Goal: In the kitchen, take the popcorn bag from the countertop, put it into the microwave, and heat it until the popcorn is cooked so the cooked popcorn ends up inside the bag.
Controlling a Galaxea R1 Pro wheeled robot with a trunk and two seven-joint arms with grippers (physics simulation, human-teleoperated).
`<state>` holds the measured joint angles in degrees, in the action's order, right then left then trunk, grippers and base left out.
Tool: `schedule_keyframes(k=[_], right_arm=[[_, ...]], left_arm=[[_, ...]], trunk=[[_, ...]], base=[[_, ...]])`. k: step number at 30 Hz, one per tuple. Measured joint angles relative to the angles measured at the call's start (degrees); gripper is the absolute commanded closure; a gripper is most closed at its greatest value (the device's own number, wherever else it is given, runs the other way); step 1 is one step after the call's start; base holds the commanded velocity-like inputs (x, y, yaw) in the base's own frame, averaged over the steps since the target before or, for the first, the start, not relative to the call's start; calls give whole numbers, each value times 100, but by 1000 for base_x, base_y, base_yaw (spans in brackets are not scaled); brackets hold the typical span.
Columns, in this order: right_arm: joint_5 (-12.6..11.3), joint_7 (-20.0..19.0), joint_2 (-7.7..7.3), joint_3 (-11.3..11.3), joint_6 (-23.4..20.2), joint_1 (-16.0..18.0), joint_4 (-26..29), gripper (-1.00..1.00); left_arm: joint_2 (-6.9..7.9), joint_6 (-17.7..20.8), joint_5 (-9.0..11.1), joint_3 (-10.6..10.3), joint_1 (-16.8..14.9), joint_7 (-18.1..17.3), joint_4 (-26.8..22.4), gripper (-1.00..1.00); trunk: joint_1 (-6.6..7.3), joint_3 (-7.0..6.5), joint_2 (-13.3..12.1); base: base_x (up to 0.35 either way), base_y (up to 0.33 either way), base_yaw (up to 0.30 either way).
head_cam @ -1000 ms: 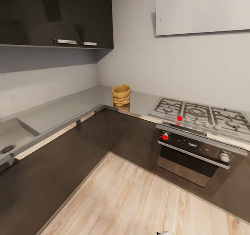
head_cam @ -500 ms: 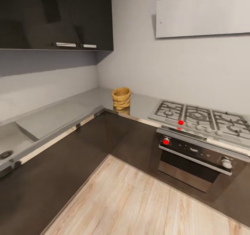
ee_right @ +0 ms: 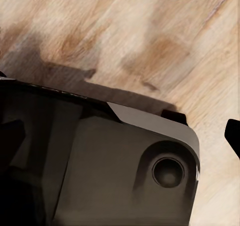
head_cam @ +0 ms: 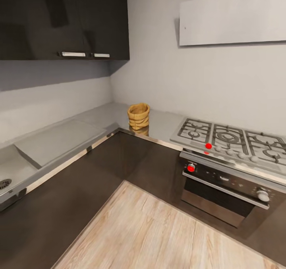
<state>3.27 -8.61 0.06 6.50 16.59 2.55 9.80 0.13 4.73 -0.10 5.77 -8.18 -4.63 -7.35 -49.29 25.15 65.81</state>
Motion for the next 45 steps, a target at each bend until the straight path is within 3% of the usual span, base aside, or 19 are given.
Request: schedule_keyframes(k=[26,31,38,45], right_arm=[[-29,2,31,-50,21,56,78,-100],[-13,12,48,-50,23,333,818,-100],[16,11,86,-21,27,1213,1243,-100],[1,4,35,-31,29,1270,1231,-100]], left_arm=[[-6,-20,2,-13,35,6,9,-100],[-3,-21,8,12,29,8,10,-100],[0,-15,18,21,27,19,8,-100],[-6,-19,3,-4,29,25,9,-100]], trunk=[[571,-467,-1043],[681,-558,-1244],[835,-684,-1525],[992,-809,-1805]], base=[[48,20,0],[0,0,0],[0,0,0],[184,0,0]])
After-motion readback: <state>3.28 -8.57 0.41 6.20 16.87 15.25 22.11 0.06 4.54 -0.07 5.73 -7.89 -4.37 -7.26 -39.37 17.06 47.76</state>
